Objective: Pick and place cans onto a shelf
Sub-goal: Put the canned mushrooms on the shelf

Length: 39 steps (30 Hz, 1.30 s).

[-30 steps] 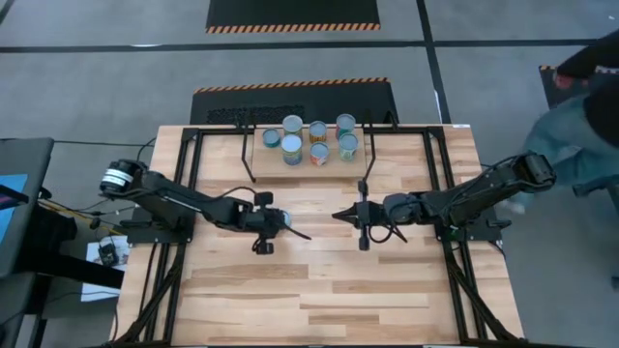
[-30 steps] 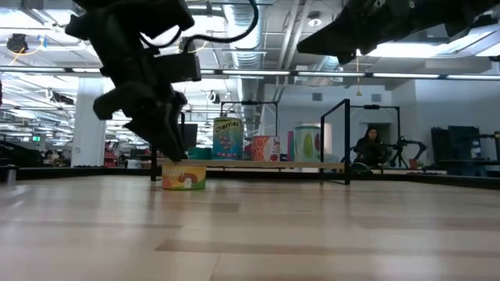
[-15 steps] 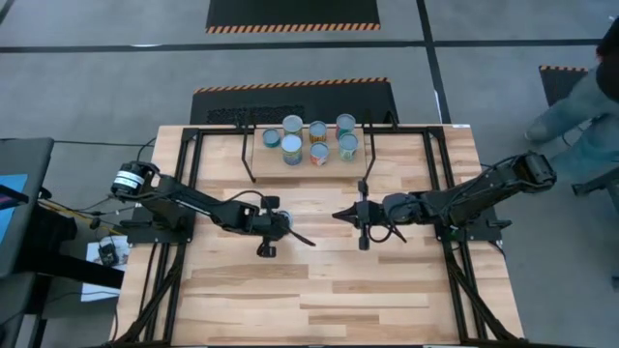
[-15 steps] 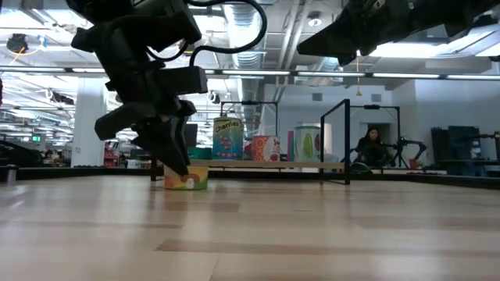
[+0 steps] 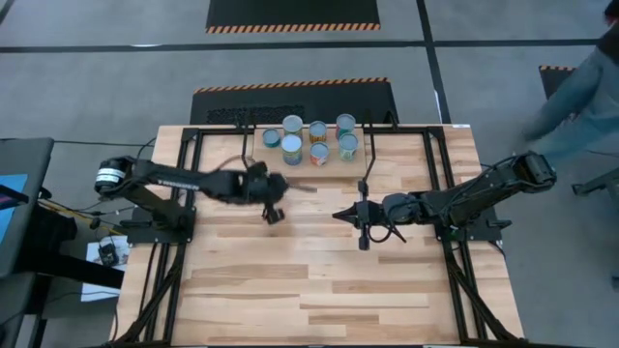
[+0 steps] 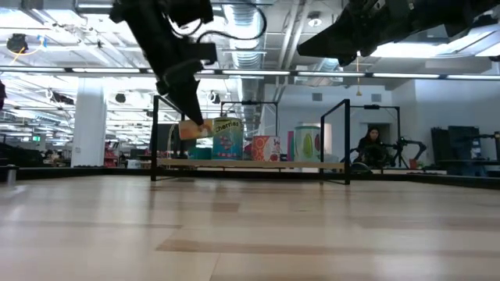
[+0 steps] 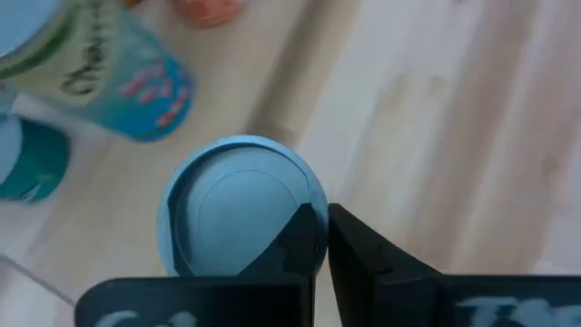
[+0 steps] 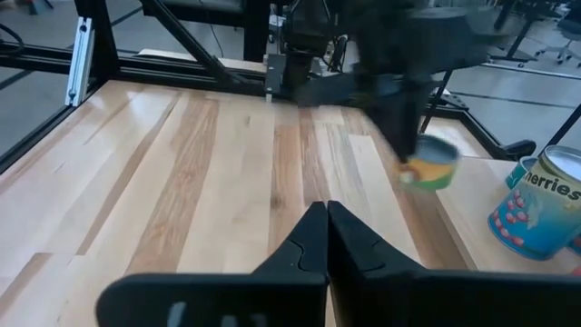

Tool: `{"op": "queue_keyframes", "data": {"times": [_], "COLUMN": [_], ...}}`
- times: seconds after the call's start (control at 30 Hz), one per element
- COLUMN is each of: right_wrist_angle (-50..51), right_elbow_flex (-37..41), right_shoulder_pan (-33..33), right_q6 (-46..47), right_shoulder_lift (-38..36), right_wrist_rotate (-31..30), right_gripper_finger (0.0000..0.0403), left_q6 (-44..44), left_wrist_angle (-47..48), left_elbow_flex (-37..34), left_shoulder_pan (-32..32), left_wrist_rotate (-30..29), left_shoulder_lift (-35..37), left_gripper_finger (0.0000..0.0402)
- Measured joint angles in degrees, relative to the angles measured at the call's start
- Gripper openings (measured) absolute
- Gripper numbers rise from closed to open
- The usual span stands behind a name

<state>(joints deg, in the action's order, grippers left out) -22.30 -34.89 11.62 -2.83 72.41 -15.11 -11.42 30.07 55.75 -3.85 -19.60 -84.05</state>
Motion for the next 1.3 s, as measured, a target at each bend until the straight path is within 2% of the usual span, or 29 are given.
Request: {"op": "queue_keyframes", "data": {"times": [0.23, 0.47, 0.77, 0.93, 1.17, 1.3], "right_wrist_angle": [0.04, 0.26, 0.53, 0.71, 0.89, 0.89], "right_elbow_flex": [0.0, 0.0, 0.0, 0.0, 0.0, 0.0], "right_shoulder_pan": [0.0, 0.0, -0.01, -0.01, 0.0, -0.01], "right_q6": [0.0, -0.04, -0.09, -0.11, -0.11, -0.11], "right_shoulder_lift": [0.02, 0.02, 0.02, 0.02, 0.02, 0.02], "right_wrist_rotate": [0.02, 0.02, 0.02, 0.02, 0.02, 0.02], "right_gripper_finger": [0.0015, 0.0014, 0.0013, 0.0016, 0.0014, 0.0013], "left_q6": [2.36, 3.82, 8.09, 13.25, 26.76, 34.78], "left_wrist_angle": [0.29, 0.02, 0.31, 6.29, 15.69, 15.83], "left_elbow_flex": [1.58, 1.42, 3.47, 6.89, 8.26, 7.88], "left_shoulder_pan": [-10.57, -15.97, -16.09, -15.39, -14.93, -15.59], "left_wrist_rotate": [3.56, 7.05, 8.71, 8.88, 13.34, 13.34], "left_shoulder_lift": [0.05, -0.56, -0.56, -0.54, -0.54, -0.54], "left_gripper_finger": [0.0003, 0.0003, 0.0003, 0.0003, 0.0003, 0.0003]}}
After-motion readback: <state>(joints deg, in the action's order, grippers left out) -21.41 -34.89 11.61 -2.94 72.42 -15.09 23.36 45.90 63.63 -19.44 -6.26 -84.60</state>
